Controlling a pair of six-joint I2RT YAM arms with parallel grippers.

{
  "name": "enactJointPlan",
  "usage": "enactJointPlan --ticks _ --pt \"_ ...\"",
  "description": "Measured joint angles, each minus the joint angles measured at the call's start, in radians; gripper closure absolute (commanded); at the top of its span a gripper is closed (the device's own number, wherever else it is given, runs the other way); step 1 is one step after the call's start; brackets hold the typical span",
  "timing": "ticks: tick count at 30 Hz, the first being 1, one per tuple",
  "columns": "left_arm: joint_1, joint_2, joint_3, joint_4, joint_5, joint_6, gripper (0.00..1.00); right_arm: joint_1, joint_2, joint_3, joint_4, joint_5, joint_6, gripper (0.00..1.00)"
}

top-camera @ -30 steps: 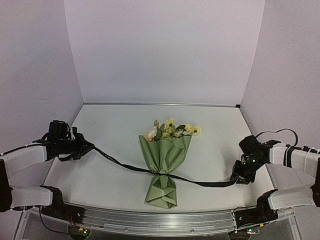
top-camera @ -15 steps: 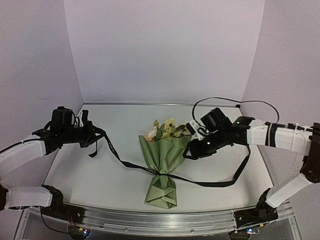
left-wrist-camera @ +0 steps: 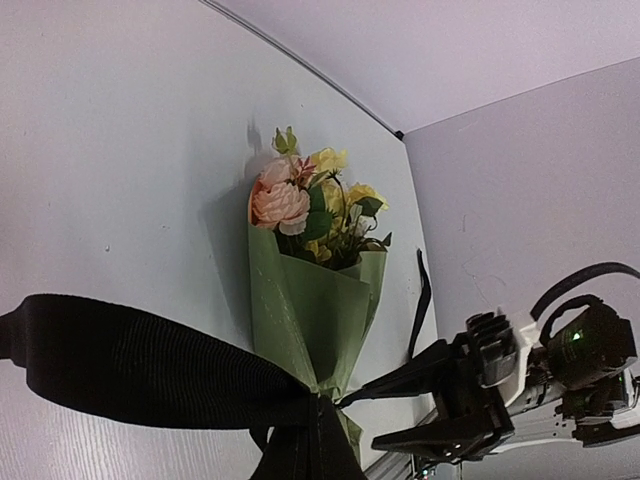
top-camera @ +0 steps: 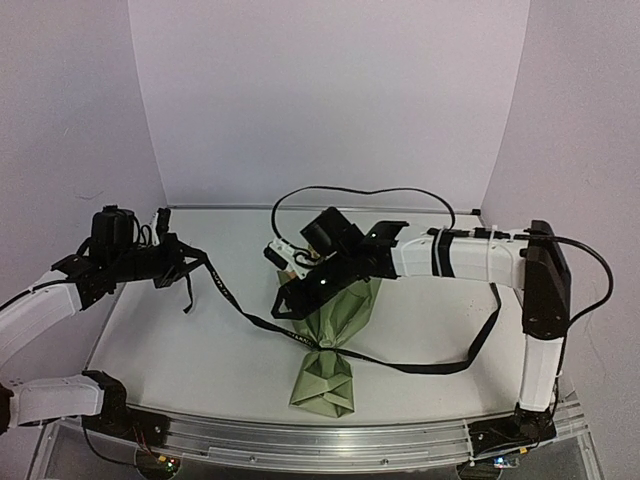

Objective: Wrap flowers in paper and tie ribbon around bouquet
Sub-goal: Cross the half-tied ribbon at the center of the board.

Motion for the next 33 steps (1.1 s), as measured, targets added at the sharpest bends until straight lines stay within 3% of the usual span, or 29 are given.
enactJointPlan --ticks 14,33 --pt "0.0 -0.032 0.006 -0.033 0.01 0.015 1.0 0.049 0.191 0.168 -0.022 0.04 -0.112 0.49" --pt "0.0 -0.037 0.008 -0.047 0.016 0.02 1.0 0.085 0.253 0.254 -0.034 0.075 -0.14 0.53"
